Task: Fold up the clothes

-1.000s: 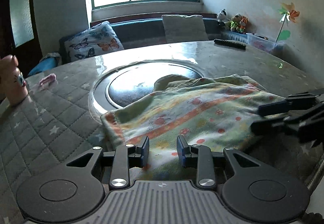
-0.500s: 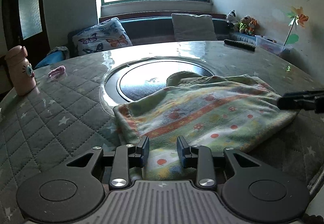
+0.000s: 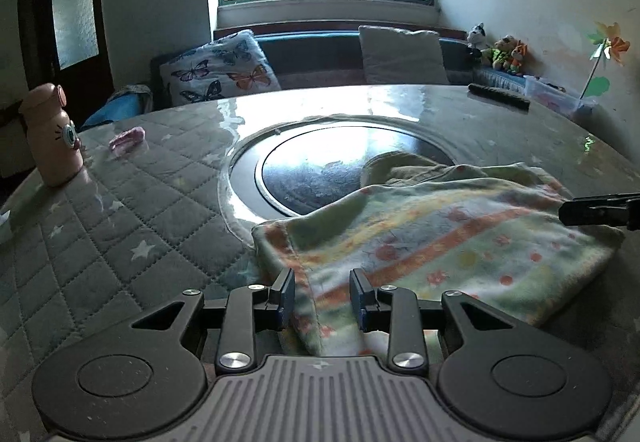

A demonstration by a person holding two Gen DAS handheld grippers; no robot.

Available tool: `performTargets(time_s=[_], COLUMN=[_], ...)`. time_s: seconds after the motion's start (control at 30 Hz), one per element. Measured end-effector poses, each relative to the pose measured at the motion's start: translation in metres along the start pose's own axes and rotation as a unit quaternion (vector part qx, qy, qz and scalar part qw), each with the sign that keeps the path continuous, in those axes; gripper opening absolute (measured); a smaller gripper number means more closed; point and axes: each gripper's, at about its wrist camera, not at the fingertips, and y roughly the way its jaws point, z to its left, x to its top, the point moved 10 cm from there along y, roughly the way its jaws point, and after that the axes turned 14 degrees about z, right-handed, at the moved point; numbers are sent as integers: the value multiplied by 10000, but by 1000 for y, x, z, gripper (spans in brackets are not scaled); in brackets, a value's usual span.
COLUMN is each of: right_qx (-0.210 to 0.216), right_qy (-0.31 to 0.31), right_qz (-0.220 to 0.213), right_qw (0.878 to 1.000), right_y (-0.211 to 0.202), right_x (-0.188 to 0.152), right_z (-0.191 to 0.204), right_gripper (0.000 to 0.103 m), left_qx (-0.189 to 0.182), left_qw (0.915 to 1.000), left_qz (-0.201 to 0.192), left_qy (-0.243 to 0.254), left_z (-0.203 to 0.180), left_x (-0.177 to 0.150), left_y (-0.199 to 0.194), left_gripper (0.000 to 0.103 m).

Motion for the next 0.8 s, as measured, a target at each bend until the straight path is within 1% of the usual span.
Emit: performTargets(time_s=[0.2, 0.37, 0.5, 0.57, 0.8], right_qx=[12, -4, 19, -51, -208], right_qy=[50, -61, -49, -12, -41], right_qz=[49, -28, 129, 203, 134], right_qw=[10000, 10000, 9999, 9998, 9997], right_y=[10, 22, 43, 51, 50], right_x=[12, 37, 51, 55, 61], right_z=[-2, -2, -6, -12, -16], right_gripper=[63, 63, 63, 62, 62], left_qx=[43, 73, 107, 113, 113], left_qw=[10000, 9999, 9999, 9999, 9998], left_qz=[57, 36, 70, 90, 89], left_qy=[33, 85, 63, 80, 107], left_z=[3, 3, 6, 7, 7], left_x=[8, 18, 22, 22, 27], left_y=[9, 12, 19, 21, 22], left_gripper=[33, 33, 33, 33, 33])
